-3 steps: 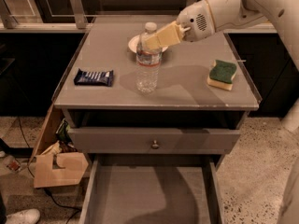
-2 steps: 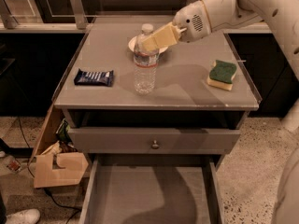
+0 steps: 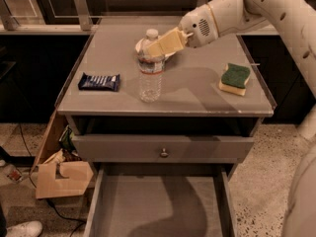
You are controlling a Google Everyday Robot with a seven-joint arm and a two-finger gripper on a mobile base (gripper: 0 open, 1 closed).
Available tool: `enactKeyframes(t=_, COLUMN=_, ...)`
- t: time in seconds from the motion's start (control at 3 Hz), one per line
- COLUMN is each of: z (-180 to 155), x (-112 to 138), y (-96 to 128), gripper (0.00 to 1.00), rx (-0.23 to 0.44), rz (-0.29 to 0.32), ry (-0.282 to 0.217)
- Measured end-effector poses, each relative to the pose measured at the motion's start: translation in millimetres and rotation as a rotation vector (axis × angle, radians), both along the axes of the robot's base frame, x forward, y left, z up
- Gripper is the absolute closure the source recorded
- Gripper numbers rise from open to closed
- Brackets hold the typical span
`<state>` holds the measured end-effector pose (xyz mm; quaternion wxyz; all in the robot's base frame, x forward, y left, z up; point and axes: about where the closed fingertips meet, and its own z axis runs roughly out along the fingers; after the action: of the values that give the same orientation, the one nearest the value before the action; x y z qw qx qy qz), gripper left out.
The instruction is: Pick water bottle from middle drawer and place on counter
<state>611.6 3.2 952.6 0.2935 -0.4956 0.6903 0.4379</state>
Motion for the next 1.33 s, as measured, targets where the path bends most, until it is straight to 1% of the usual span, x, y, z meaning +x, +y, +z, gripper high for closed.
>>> enactKeyframes(t=0.33, z=-4.9, x=-0.9, y=4.8, gripper=1.0, rx=0.017, rz=0.018, ry=0.014)
enactKeyframes(t=0.67, z=-4.9, x=-0.9, y=4.8, gripper=0.81, rx=0.017, rz=0.018, ry=0.014)
enactKeyframes(t=1.0, z=-4.9, x=-0.9, y=4.8, gripper=0.59, rx=0.017, rz=0.018, ry=0.014)
enactKeyframes(t=1.33, z=-4.9, x=-0.9, y=4.8, gripper=0.35, rx=0.017, rz=0.018, ry=0.014)
